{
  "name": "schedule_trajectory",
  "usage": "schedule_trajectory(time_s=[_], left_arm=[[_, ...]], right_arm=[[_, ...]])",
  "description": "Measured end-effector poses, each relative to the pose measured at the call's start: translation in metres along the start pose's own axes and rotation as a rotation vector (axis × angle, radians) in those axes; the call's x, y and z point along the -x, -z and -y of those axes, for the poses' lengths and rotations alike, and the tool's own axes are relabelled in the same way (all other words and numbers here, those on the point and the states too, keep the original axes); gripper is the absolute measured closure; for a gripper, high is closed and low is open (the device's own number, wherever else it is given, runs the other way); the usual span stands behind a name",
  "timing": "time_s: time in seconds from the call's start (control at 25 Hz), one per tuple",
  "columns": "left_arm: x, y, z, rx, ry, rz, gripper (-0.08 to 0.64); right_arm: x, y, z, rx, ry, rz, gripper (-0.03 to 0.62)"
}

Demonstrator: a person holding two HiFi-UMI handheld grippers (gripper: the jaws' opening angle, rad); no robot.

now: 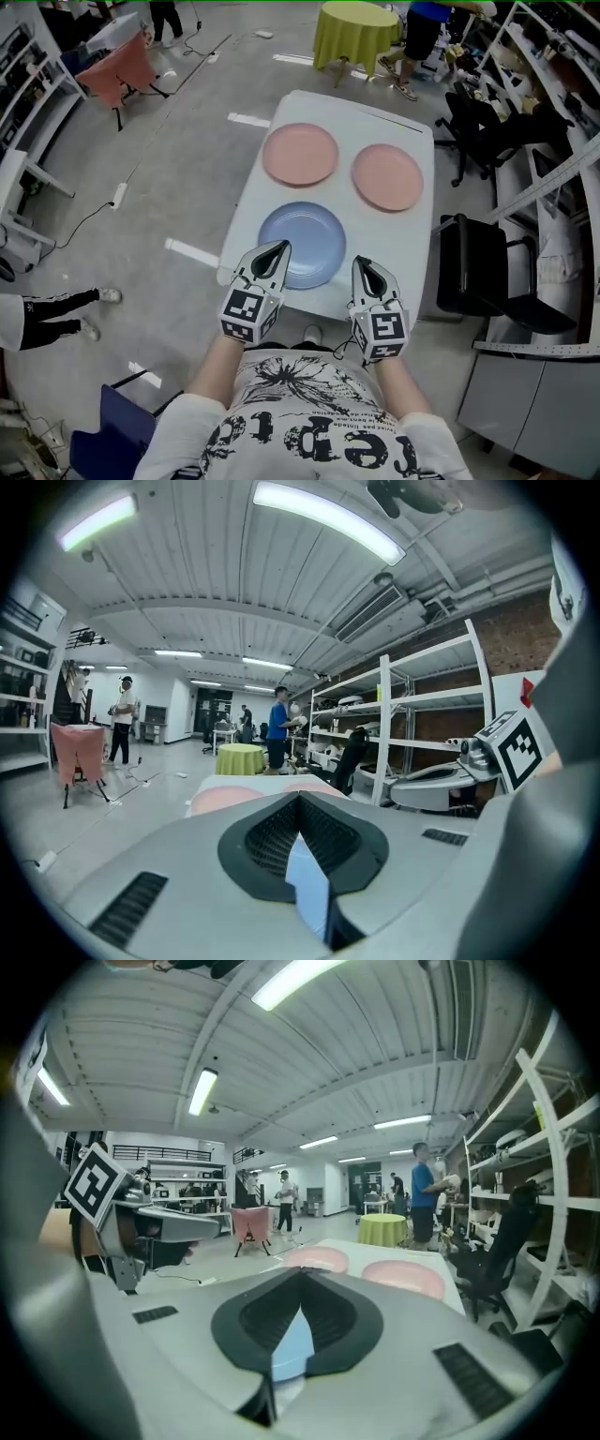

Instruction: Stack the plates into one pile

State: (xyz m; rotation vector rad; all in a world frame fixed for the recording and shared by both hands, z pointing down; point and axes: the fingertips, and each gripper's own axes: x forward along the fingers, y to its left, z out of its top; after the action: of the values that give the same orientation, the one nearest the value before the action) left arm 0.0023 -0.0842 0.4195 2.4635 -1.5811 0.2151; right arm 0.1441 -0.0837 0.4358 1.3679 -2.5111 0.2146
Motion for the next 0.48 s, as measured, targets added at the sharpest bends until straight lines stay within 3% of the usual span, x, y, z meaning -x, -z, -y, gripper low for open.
schedule_trajectory(time_s=[0.2, 0.48], left_arm=[[-0.053, 0.007, -0.022, -0.002, -0.038, -0.057, 0.548], [-0.101, 0.015, -0.069, 0.005, -0.035, -0.139, 0.548]], right_arm=[[-0.046, -0.001, 0.032, -0.007, -0.037, -0.037, 0.584], [-0.109, -0.004, 0.043, -0.025, -0.044, -0.084, 0.584]])
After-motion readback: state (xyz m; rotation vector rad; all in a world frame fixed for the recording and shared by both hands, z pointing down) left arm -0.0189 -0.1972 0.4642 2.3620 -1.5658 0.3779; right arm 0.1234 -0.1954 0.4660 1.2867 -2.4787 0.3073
